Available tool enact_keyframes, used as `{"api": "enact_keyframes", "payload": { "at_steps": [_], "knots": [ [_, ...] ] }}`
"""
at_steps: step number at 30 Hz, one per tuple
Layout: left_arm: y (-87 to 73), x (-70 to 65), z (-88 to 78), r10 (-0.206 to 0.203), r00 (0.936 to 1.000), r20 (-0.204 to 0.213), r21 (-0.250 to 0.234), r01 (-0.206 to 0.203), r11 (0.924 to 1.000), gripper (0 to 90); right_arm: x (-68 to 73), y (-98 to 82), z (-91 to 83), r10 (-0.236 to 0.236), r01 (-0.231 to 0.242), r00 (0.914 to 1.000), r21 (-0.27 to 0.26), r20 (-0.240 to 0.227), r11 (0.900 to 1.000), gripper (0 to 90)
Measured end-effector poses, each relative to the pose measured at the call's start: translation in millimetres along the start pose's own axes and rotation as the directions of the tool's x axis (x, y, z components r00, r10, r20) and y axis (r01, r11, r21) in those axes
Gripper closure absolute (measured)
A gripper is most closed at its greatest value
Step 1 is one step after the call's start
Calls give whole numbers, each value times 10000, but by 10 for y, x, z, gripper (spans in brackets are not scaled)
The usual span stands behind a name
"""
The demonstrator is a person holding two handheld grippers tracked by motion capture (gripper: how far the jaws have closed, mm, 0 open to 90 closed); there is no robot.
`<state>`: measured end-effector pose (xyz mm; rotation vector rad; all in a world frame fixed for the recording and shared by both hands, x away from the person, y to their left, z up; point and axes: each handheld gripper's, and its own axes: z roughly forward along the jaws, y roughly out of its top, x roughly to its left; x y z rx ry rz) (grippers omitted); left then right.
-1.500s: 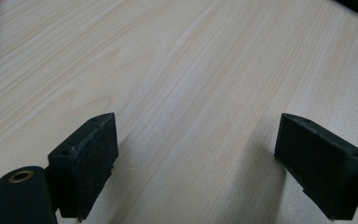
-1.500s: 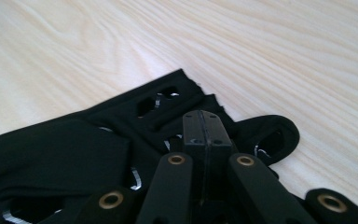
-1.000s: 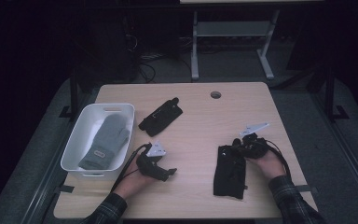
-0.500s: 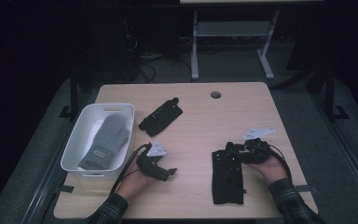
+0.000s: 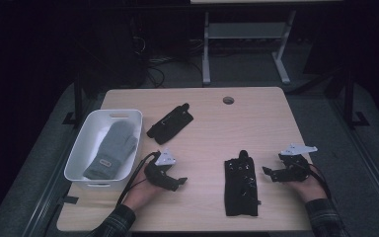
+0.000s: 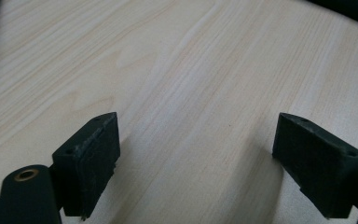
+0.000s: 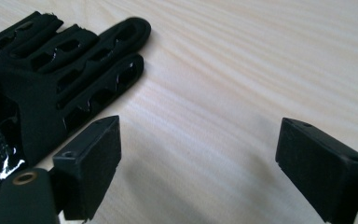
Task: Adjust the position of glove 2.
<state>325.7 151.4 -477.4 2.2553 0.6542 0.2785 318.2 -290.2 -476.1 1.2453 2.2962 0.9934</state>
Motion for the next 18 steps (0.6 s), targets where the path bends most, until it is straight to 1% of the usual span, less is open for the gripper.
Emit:
{"api": "enact_keyframes", "payload": {
  "at_steps": [1, 3, 4, 6, 7, 8, 9, 10, 11, 12, 13, 14, 15, 17, 18],
  "knots": [
    [0, 4, -7, 20, 10000, 21, -21, -20, 10000, 175, -4, -18, 8, 37, -38, 10000, 73, 70, 10000, 133],
    [0, 13, -16, 27, 10000, 8, -95, -27, 10000, 250, -17, -36, 20, 62, -64, 9997, 68, 242, 10000, 120],
    [7, 17, -25, 16, 10000, 22, -63, -16, 10000, 271, -31, -41, 22, 131, -132, 9997, 26, 223, 9999, 114],
    [18, 21, -41, 61, 10000, 59, -72, -61, 10000, 413, -50, -58, 25, 276, -278, 9994, 69, 191, 9996, 101],
    [34, 23, -41, -6, 10000, 33, 7, 6, 10000, 460, -55, -69, 29, 233, -233, 9995, -5, 227, 9997, 100],
    [54, 30, -45, 6, 10000, 11, 108, -6, 9999, 515, -62, -72, 24, 284, -284, 9994, -12, 191, 9996, 100],
    [74, 33, -44, -62, 10000, 10, 99, 62, 9999, 558, -70, -72, 20, 347, -347, 9992, -12, 182, 9994, 100],
    [100, 42, -44, -166, 9999, -30, 211, 167, 9996, 616, -79, -72, 23, 344, -343, 9993, -39, 173, 9994, 100],
    [128, 51, -41, -282, 9996, 44, 278, 280, 9992, 702, -84, -72, 25, 298, -298, 9994, -40, 196, 9995, 99],
    [157, 55, -39, -314, 9995, 78, 330, 311, 9990, 752, -82, -71, 26, 214, -214, 9995, 19, 223, 9998, 94],
    [189, 59, -40, -291, 9996, -4, 465, 290, 9985, 817, -80, -70, 29, 176, -177, 9997, 27, 187, 9998, 88],
    [219, 66, -41, -350, 9993, -112, 579, 356, 9977, 873, -78, -71, 29, 158, -159, 9997, 35, 167, 9999, 85],
    [246, 79, -42, -452, 9989, -95, 596, 457, 9972, 892, -77, -73, 28, 146, -147, 9998, 49, 158, 9999, 82],
    [297, 98, -40, -444, 9986, -275, 735, 463, 9962, 893, -79, -72, 31, 145, -146, 9997, 53, 173, 9999, 76],
    [321, 109, -39, -512, 9981, -345, 772, 538, 9956, 893, -75, -70, 31, 225, -226, 9996, 58, 175, 9997, 75]
  ]
}}
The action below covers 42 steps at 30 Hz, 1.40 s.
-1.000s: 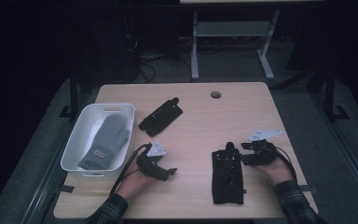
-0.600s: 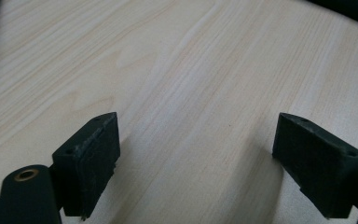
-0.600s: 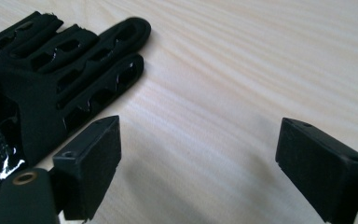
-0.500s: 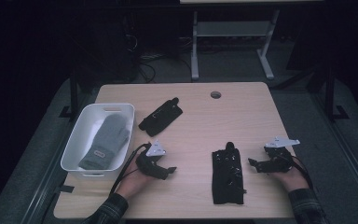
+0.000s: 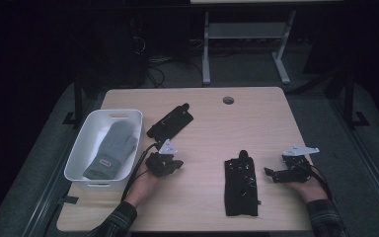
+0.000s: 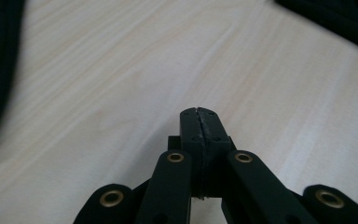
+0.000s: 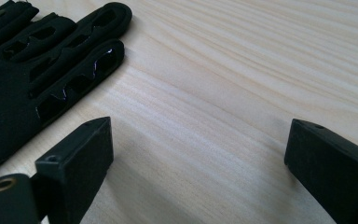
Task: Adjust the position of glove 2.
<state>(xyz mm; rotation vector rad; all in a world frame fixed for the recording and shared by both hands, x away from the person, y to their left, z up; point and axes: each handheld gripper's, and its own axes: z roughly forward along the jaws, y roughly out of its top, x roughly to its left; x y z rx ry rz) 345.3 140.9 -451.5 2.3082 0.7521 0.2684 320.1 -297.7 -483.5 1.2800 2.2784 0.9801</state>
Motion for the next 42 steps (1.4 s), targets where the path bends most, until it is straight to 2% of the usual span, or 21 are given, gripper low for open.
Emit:
{"api": "enact_keyframes", "payload": {
  "at_steps": [7, 10, 17, 23, 30, 32, 35, 39, 42],
  "knots": [
    [172, 101, 1, -233, 9995, -211, -17, 233, 9997, 894, 4, 0, -2, 62, -62, 10000, 37, -11, 10000, 75],
    [241, 175, 16, -571, 9979, -290, -117, 568, 9983, 894, 4, 0, -1, 52, -52, 10000, 32, -10, 10000, 75],
    [394, 368, 77, -836, 9940, -705, -236, 821, 9963, 894, 4, 0, -2, 65, -65, 10000, 32, -12, 10000, 75],
    [595, 586, 139, -1384, 9829, -1210, -611, 1318, 9894, 895, 5, -1, 0, 78, -78, 10000, 6, -10, 10000, 75],
    [751, 814, 289, -1547, 9701, -1868, -525, 1474, 9877, 895, 6, -1, 1, 89, -89, 10000, -3, -16, 10000, 75],
    [771, 875, 335, -1575, 9677, -1966, -491, 1507, 9874, 895, 6, -1, 1, 95, -95, 10000, -4, -15, 10000, 75],
    [790, 979, 403, -1712, 9601, -2211, -475, 1648, 9852, 895, 5, -1, 1, 81, -81, 10000, 0, -9, 10000, 75],
    [803, 1093, 473, -1748, 9547, -2409, -287, 1730, 9845, 895, 2, -2, 1, 56, -56, 10000, 2, 1, 10000, 75],
    [799, 1176, 520, -1918, 9481, -2535, -238, 1921, 9811, 895, 2, -2, 1, 52, -52, 10000, 0, 3, 10000, 75]
  ]
}}
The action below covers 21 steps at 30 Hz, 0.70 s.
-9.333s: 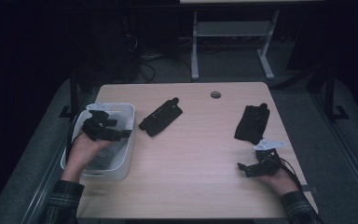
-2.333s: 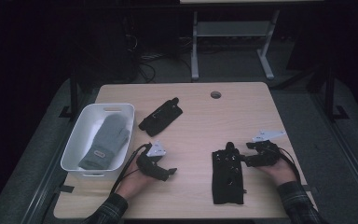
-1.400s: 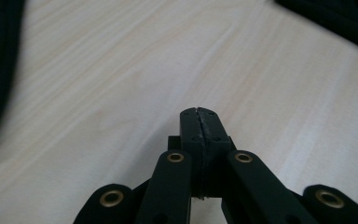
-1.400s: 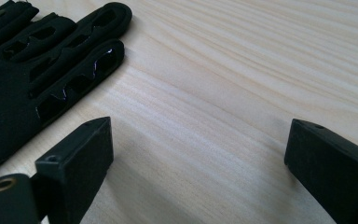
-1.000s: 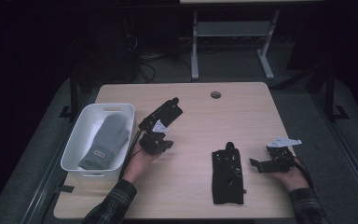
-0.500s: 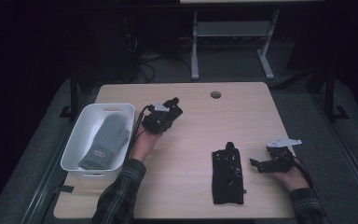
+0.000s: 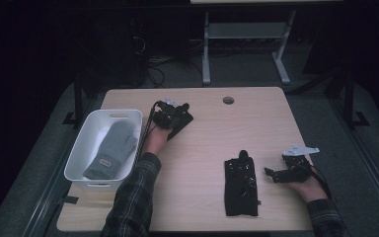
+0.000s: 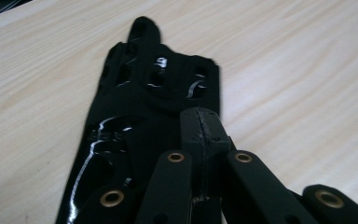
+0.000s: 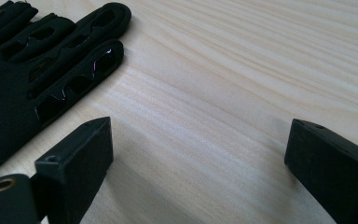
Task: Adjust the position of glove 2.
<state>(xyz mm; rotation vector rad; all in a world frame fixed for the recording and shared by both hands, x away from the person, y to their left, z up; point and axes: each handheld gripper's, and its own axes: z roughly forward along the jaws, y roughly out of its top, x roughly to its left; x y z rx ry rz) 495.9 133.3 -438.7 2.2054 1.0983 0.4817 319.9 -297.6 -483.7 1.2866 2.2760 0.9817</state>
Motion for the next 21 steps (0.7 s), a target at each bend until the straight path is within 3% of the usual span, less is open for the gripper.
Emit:
{"api": "enact_keyframes", "payload": {
  "at_steps": [4, 9, 13, 21],
  "knots": [
    [-12, 58, 91, -163, 9996, -238, 98, 165, 9998, 895, -1, 0, 0, 0, 0, 10000, -4, 2, 10000, 76],
    [-62, 72, 202, -270, 9993, -250, 334, 279, 9991, 895, -2, 1, 1, 21, -21, 10000, -4, 5, 10000, 75],
    [-56, 29, 200, -48, 9996, -294, 393, 59, 9992, 895, -3, 1, 1, 13, -13, 10000, -3, 1, 10000, 76],
    [-95, -138, 151, 209, 9995, 241, 356, -217, 9991, 896, -7, 1, 2, -12, 12, 10000, -10, 11, 10000, 76]
  ]
}}
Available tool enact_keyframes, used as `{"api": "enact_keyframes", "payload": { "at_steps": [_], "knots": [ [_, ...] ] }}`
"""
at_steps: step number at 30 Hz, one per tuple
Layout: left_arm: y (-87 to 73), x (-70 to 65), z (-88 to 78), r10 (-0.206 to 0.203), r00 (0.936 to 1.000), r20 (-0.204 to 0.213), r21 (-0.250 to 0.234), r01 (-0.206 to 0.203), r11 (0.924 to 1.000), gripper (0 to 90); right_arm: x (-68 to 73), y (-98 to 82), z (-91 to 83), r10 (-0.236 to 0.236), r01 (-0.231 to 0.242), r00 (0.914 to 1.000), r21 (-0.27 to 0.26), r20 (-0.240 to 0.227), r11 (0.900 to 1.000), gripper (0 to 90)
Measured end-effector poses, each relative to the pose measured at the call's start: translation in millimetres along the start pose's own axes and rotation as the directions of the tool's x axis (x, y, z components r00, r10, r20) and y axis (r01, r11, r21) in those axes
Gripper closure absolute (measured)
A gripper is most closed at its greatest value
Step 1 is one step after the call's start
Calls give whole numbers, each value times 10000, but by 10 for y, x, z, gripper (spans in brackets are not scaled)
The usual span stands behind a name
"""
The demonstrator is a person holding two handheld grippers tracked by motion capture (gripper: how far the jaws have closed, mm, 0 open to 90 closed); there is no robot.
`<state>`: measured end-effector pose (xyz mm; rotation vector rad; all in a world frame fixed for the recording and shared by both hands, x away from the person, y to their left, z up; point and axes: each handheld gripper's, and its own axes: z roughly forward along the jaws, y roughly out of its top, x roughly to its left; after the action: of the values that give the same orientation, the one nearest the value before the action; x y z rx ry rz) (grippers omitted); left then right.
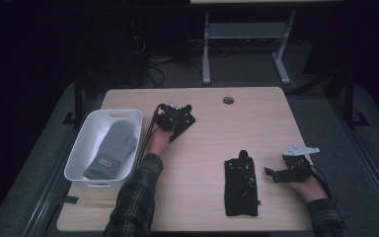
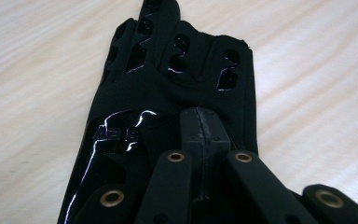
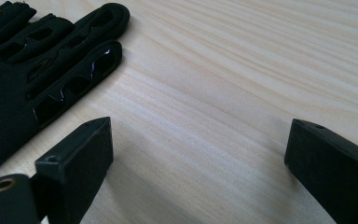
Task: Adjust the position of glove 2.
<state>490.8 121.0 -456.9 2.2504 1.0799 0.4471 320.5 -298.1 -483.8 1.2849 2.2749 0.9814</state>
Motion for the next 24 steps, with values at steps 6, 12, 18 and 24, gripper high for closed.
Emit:
{"api": "enact_keyframes", "payload": {
  "at_steps": [6, 12, 18, 24],
  "knots": [
    [-57, -236, -53, 161, 9986, 514, -102, -156, 9998, 896, -3, 1, 0, 28, -28, 10000, 12, 36, 10000, 75],
    [-123, -496, -103, 275, 9940, 1059, -257, -249, 9994, 896, -3, 1, 0, 33, -33, 10000, 13, 40, 10000, 75],
    [-180, -754, -150, 264, 9881, 1514, -411, -204, 9989, 896, -3, 2, 0, 35, -35, 10000, 16, 41, 10000, 75],
    [-219, -942, -196, 481, 9808, 1888, -455, -402, 9982, 895, -3, 2, 0, 36, -36, 10000, 19, 40, 10000, 75]
  ]
}}
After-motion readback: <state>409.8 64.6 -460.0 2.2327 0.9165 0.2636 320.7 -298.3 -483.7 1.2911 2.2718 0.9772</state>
